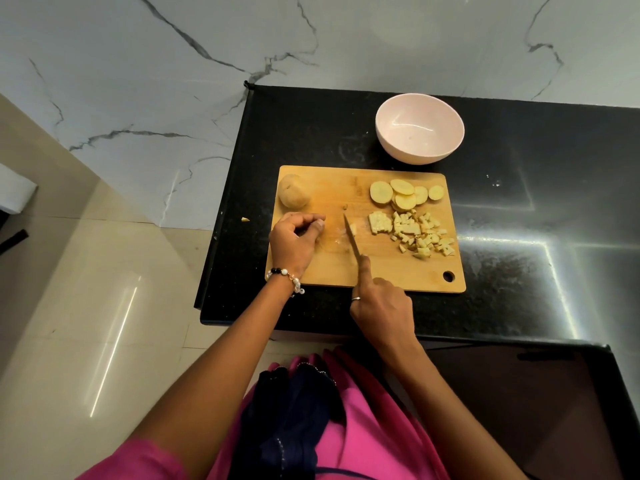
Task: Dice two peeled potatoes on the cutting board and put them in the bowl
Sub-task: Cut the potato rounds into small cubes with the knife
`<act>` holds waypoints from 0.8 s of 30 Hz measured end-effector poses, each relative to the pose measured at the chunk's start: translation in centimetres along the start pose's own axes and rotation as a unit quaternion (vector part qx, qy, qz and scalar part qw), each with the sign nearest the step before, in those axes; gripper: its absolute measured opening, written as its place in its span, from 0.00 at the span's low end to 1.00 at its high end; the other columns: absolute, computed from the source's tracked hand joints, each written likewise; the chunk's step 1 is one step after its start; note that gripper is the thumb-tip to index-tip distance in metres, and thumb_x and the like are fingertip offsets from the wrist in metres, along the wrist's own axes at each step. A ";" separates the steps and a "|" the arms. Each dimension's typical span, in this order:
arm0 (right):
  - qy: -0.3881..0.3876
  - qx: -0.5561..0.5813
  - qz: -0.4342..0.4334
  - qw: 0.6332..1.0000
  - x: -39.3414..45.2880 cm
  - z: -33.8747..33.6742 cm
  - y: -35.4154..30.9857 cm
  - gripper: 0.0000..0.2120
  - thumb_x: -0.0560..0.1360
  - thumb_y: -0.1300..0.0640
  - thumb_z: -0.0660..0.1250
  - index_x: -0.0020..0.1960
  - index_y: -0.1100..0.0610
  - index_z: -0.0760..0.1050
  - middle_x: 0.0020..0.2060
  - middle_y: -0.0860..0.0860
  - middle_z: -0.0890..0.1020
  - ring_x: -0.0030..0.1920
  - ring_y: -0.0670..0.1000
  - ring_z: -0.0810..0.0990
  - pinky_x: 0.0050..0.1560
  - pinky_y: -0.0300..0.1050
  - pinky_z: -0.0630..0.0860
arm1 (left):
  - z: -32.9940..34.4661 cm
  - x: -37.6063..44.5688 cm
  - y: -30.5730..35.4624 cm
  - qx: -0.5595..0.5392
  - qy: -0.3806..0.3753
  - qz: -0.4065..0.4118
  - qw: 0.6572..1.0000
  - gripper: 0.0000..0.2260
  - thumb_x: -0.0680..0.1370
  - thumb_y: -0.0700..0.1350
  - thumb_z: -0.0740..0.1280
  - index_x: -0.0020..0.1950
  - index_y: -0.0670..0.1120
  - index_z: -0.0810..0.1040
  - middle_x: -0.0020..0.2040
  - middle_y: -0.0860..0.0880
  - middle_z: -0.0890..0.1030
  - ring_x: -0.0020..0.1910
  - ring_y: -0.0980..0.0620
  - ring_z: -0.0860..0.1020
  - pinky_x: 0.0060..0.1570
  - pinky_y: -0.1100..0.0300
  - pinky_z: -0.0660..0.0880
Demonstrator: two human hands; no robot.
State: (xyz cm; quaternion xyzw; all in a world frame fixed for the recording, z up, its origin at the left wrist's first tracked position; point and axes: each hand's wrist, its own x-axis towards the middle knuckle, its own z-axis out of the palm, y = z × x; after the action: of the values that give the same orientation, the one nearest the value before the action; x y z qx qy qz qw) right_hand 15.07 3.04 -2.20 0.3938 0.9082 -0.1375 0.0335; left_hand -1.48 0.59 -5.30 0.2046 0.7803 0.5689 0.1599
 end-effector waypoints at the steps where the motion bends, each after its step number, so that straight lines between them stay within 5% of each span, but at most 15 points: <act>1: 0.012 -0.001 0.010 1.000 0.3 -0.2 0.6 0.28 0.80 0.55 0.52 0.78 0.57 0.46 0.46 0.58 0.80 0.43 0.60 0.79 0.35 0.47 0.65 | 0.0 -0.1 0.1 0.004 -0.006 0.003 1.000 0.07 0.71 0.43 0.73 0.42 0.57 0.83 0.46 0.52 0.82 0.43 0.52 0.81 0.45 0.50 0.80; 7: 0.015 -0.017 0.031 0.999 1.0 -1.2 2.9 0.29 0.79 0.55 0.53 0.78 0.54 0.48 0.44 0.56 0.79 0.41 0.58 0.77 0.33 0.46 0.63 | 0.5 -0.3 0.4 0.066 -0.014 0.043 0.997 0.04 0.72 0.40 0.73 0.46 0.46 0.85 0.45 0.52 0.79 0.40 0.62 0.75 0.41 0.74 0.72; 24: 0.032 0.035 0.091 0.995 -0.7 -1.1 3.8 0.26 0.80 0.54 0.53 0.77 0.52 0.53 0.42 0.55 0.80 0.43 0.60 0.78 0.36 0.47 0.66 | 1.4 0.0 0.4 0.113 -0.012 0.032 0.993 0.04 0.72 0.40 0.72 0.46 0.45 0.84 0.45 0.52 0.78 0.39 0.62 0.74 0.39 0.78 0.69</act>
State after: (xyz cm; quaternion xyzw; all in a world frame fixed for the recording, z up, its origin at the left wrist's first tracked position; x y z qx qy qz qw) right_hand 18.35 5.33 -1.88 0.4799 0.8638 -0.1532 0.0024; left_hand -0.76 1.81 -5.34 0.2533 0.8308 0.4790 0.1271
